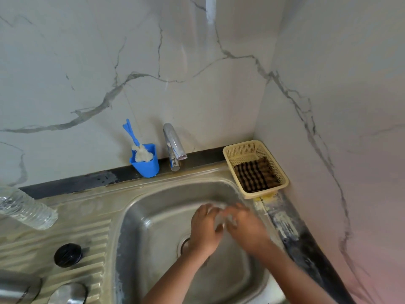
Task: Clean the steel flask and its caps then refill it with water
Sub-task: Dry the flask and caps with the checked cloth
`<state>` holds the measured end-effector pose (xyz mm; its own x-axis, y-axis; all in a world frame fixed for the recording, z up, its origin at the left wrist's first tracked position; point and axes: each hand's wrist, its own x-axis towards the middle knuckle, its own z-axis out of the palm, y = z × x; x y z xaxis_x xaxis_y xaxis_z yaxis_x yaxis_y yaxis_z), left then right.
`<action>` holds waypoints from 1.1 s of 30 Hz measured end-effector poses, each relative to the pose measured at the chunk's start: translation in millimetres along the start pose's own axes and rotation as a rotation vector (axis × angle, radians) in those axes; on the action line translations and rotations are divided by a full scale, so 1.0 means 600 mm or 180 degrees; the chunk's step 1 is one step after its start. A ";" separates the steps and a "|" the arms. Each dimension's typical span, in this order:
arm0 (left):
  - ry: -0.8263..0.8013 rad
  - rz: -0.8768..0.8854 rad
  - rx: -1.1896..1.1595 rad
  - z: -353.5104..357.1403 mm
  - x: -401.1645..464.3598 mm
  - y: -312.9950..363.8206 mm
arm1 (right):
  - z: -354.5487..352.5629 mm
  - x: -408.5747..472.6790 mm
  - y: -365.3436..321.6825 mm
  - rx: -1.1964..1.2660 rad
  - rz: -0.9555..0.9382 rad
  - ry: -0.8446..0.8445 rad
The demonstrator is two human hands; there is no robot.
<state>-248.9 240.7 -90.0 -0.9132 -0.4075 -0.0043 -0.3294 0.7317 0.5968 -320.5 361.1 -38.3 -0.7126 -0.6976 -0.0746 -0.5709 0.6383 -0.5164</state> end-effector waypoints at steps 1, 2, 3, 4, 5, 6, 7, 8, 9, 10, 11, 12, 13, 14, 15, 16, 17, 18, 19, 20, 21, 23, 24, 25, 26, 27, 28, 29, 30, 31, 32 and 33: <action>0.0278 0.0197 -0.0217 -0.006 0.021 0.013 | -0.023 0.017 0.006 0.0153 -0.0091 0.0312; 0.0513 0.0403 -0.0398 -0.012 0.041 0.027 | -0.043 0.037 0.015 0.0265 -0.0134 0.0585; 0.0691 0.0580 -0.0514 -0.020 0.062 0.044 | -0.066 0.059 0.025 0.0322 -0.0110 0.0780; 0.0768 0.0713 -0.0561 -0.026 0.082 0.061 | -0.086 0.081 0.035 0.0331 -0.0028 0.0894; 0.0759 0.0821 -0.0529 -0.033 0.103 0.078 | -0.102 0.106 0.047 0.0320 0.0097 0.0909; 0.0670 0.0898 -0.0403 -0.038 0.123 0.095 | -0.117 0.130 0.059 0.0258 0.0218 0.0830; 0.0489 0.0927 -0.0208 -0.040 0.141 0.108 | -0.130 0.152 0.069 0.0112 0.0301 0.0731; 0.0192 0.0884 0.0047 -0.041 0.157 0.121 | -0.137 0.174 0.081 -0.0085 0.0316 0.0644; -0.0172 0.0753 0.0349 -0.042 0.169 0.133 | -0.141 0.191 0.091 -0.0274 0.0308 0.0553; -0.0501 0.0641 0.0690 -0.042 0.179 0.143 | -0.141 0.207 0.102 -0.0448 0.0289 0.0463; -0.0740 0.0607 0.1004 -0.041 0.188 0.150 | -0.139 0.220 0.110 -0.0626 0.0265 0.0372; -0.0882 0.0615 0.1231 -0.039 0.193 0.156 | -0.136 0.232 0.118 -0.0829 0.0225 0.0263; -0.0952 0.0644 0.1383 -0.036 0.199 0.160 | -0.133 0.245 0.126 -0.1043 0.0163 0.0122; -0.1004 0.0672 0.1488 -0.029 0.203 0.162 | -0.130 0.257 0.134 -0.1250 0.0080 -0.0041; -0.1072 0.0687 0.1565 -0.023 0.206 0.164 | -0.128 0.267 0.141 -0.1398 0.0010 -0.0225; -0.1152 0.0703 0.1622 -0.017 0.207 0.164 | -0.127 0.276 0.146 -0.1470 -0.0044 -0.0408; -0.1229 0.0721 0.1676 -0.011 0.207 0.164 | -0.127 0.281 0.148 -0.1518 -0.0069 -0.0573; -0.1297 0.0736 0.1713 -0.004 0.207 0.164 | -0.127 0.287 0.153 -0.1563 -0.0086 -0.0696; -0.1350 0.0734 0.1745 0.002 0.206 0.164 | -0.127 0.290 0.154 -0.1628 -0.0083 -0.0783; -0.1376 0.0719 0.1775 0.007 0.206 0.164 | -0.126 0.294 0.158 -0.1706 -0.0093 -0.0831; -0.1385 0.0692 0.1798 0.010 0.205 0.165 | -0.126 0.296 0.160 -0.1799 -0.0115 -0.0866; -0.1389 0.0649 0.1823 0.016 0.206 0.166 | -0.125 0.298 0.162 -0.1969 -0.0166 -0.0870; -0.1402 0.0636 0.1825 0.018 0.207 0.167 | -0.125 0.299 0.164 -0.2038 -0.0197 -0.0822; -0.1421 0.0629 0.1826 0.019 0.208 0.169 | -0.125 0.298 0.164 -0.2101 -0.0228 -0.0743; -0.1444 0.0626 0.1817 0.020 0.208 0.169 | -0.125 0.297 0.163 -0.2156 -0.0251 -0.0669; -0.1457 0.0636 0.1799 0.020 0.209 0.169 | -0.126 0.295 0.161 -0.2195 -0.0272 -0.0605; -0.1442 0.0650 0.1751 0.018 0.207 0.169 | -0.127 0.292 0.157 -0.2206 -0.0273 -0.0574; -0.1364 0.0678 0.1672 0.017 0.205 0.166 | -0.131 0.289 0.152 -0.2190 -0.0258 -0.0545; -0.1211 0.0699 0.1548 0.015 0.202 0.163 | -0.138 0.284 0.144 -0.2151 -0.0225 -0.0502; -0.0994 0.0715 0.1397 0.011 0.197 0.160 | -0.145 0.277 0.135 -0.2096 -0.0188 -0.0427; -0.0727 0.0733 0.1224 0.008 0.191 0.157 | -0.155 0.268 0.126 -0.2027 -0.0164 -0.0319; -0.0430 0.0753 0.1017 0.005 0.184 0.154 | -0.165 0.256 0.116 -0.1938 -0.0158 -0.0201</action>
<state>-381.1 265.0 -37.9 -0.9888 -0.1482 -0.0149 -0.1453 0.9379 0.3151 -510.0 330.7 -1.3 -0.6643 -0.7373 -0.1231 -0.7465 0.6629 0.0581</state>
